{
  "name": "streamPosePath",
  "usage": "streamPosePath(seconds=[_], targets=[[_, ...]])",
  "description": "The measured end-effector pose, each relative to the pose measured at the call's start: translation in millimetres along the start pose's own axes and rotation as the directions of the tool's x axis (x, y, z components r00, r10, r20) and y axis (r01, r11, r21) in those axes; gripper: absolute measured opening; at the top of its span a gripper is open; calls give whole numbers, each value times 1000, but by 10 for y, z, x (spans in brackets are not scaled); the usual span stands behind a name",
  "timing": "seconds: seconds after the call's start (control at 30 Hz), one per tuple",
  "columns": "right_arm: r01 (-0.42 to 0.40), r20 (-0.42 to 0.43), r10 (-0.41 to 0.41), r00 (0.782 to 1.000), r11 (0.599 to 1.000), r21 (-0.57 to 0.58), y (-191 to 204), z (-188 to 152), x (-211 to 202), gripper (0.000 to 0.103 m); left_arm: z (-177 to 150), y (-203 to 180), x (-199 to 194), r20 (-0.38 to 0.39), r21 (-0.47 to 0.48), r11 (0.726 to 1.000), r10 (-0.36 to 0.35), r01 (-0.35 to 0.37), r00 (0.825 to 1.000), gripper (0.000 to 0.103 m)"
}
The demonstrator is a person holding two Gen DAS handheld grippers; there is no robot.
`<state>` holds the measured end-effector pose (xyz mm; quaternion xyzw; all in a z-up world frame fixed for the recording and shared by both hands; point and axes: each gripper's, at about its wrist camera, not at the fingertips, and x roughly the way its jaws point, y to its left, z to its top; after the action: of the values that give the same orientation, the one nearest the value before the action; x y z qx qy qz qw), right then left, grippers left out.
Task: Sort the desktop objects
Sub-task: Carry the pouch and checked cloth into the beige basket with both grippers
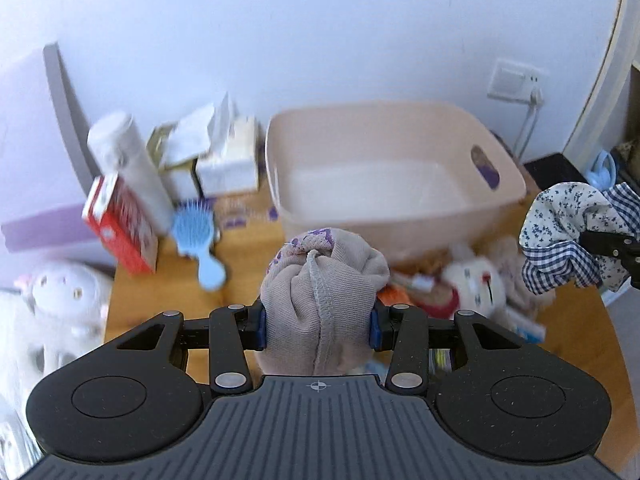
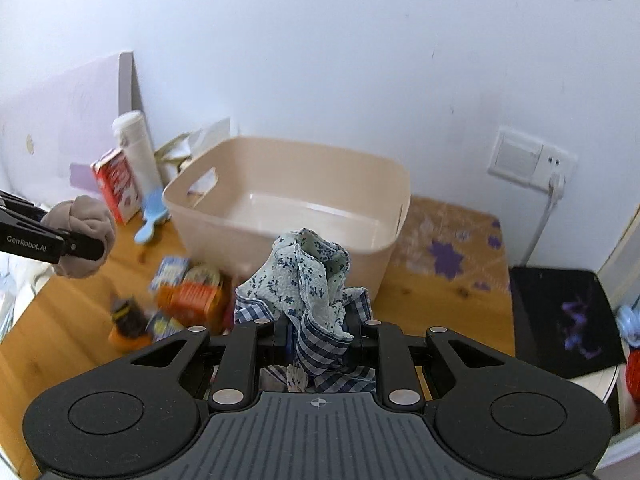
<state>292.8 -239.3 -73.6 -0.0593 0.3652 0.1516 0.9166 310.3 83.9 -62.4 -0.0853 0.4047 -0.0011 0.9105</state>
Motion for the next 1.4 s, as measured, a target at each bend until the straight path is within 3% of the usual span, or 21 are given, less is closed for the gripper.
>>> streamPosePath(seconds=[0.17,0.53,0.97,1.17,1.27,1.33,1.4], targets=[[25,45,-25,999,1000,0,-144,265,147,19,305,-36,191,38,11,1000,19,-19,999,44],[56,74,-54,996,998,-13,-395,671,643,19,823,-276,805,31,38,998,46,-47,998,44],[4,-60,-8,998,997,-72,-296,650,1375,20,883,-389,1493,-99,-3,998,64,-65,993,45],[-17,-112,6,994,995,-95,-246,602,1555,21,837,-387,1692,-171,-31,998,57,-63,984,50],[-26,-138,14,990,995,-91,-253,576,1630,26,807,-375,1741,-205,-41,997,61,-71,977,54],[-19,-140,6,990,996,-91,-244,551,1628,43,799,-382,1711,-198,-36,998,52,-60,979,62],[-13,-135,1,991,996,-86,-230,539,1614,46,795,-382,1649,-178,-37,998,50,-57,983,65]])
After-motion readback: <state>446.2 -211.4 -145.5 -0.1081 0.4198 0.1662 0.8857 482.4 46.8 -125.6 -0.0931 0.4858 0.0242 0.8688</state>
